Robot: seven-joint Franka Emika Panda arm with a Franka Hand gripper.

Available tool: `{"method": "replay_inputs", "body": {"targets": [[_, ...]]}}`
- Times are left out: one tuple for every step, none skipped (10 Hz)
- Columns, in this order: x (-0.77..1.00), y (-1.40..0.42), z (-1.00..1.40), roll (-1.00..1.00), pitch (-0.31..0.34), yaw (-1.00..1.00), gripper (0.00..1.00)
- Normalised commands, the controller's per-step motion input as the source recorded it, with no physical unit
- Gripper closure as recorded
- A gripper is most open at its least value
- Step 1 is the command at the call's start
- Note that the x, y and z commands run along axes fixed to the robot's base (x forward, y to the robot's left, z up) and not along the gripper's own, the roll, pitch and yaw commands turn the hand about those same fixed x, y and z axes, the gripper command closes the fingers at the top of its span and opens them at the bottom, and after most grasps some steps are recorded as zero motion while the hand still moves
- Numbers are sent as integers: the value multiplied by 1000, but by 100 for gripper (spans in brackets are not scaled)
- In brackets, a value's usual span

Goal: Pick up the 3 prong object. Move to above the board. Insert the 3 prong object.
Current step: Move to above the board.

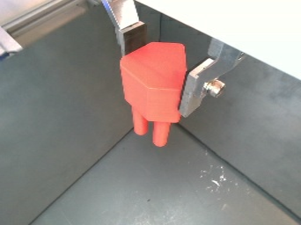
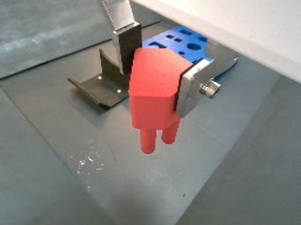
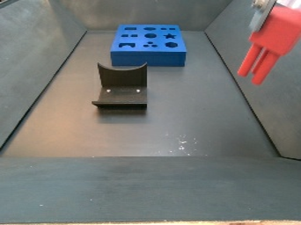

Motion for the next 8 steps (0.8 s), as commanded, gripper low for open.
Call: {"method": "replay_inputs", "body": {"targets": [[-49,133,1000,-24,81,-25,100],[-44,115,959,-20,82,-21,100],[-32,73,782,-14,81,-15,100],[-22,47,650,-13,82,-8,100],[-11,27,472,-3,86,-1,100],[-12,23,340,2,90,3,100],[358,-1000,106,574,539,-42,100],[360,-1000,87,579,525,-38,100]]}}
